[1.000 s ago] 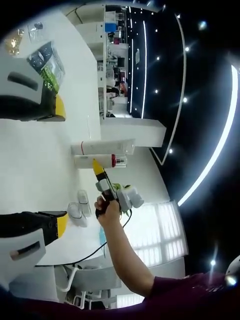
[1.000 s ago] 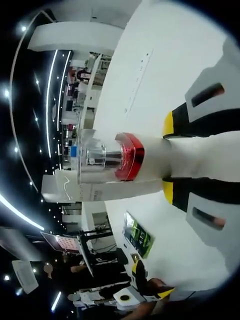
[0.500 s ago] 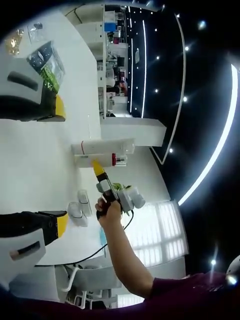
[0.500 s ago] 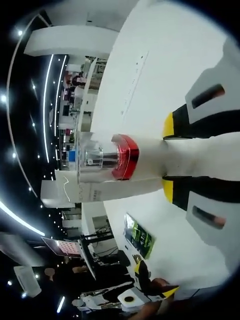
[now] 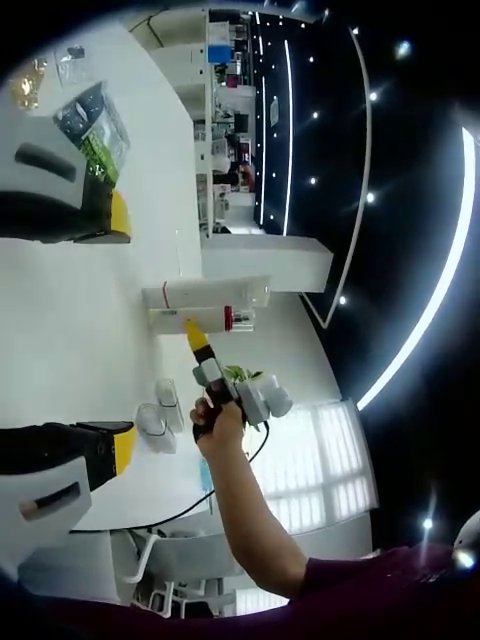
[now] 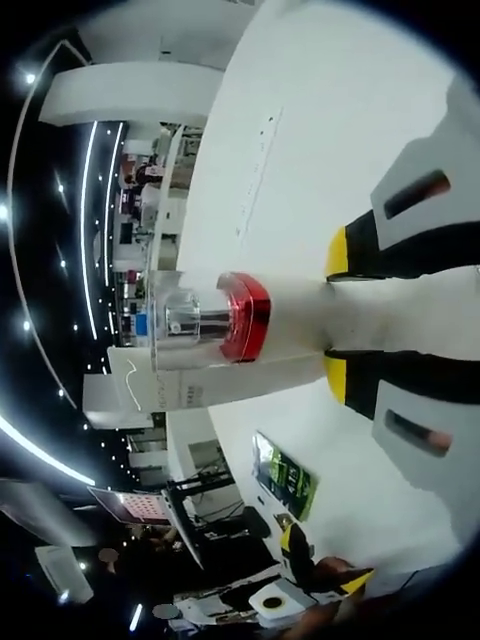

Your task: Arrange the skincare products in the storage area until every visible bottle or jar stands upright without overlapping.

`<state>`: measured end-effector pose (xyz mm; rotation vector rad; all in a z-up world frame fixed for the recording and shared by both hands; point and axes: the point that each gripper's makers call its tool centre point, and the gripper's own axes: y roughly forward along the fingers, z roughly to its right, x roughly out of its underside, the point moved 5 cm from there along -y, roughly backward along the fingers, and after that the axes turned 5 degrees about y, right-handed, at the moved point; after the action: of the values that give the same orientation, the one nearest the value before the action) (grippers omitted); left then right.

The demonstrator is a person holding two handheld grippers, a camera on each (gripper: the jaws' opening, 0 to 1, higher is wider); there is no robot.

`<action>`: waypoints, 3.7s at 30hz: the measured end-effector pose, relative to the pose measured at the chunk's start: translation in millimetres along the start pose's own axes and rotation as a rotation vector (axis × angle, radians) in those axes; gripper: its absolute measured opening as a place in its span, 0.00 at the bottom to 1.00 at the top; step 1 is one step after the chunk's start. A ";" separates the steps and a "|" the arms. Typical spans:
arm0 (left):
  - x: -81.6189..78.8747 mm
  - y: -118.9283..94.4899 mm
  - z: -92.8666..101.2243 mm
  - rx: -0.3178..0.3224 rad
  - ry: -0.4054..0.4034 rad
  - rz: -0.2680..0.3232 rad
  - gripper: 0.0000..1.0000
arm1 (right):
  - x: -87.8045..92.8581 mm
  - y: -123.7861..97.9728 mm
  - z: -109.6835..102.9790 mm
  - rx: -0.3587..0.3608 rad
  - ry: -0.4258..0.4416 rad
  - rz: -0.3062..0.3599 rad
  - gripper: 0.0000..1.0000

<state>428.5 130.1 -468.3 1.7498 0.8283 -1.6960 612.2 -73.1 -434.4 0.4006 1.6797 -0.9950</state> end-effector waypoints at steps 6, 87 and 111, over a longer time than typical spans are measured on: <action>-0.3 -0.1 0.0 0.000 0.000 0.001 0.74 | 0.5 0.2 -1.4 0.008 0.017 -0.002 0.25; 0.8 -0.5 2.0 0.032 -0.047 -0.012 0.74 | 82.3 -91.3 47.9 -0.125 -0.206 -0.513 0.20; -12.8 -6.6 -19.6 -0.029 -0.225 0.028 0.74 | 32.7 -106.2 13.8 -0.093 -0.097 -0.151 0.18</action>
<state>436.2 148.6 -454.5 1.5100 0.7199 -1.8118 535.6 -153.7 -421.5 0.1634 1.6795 -1.0255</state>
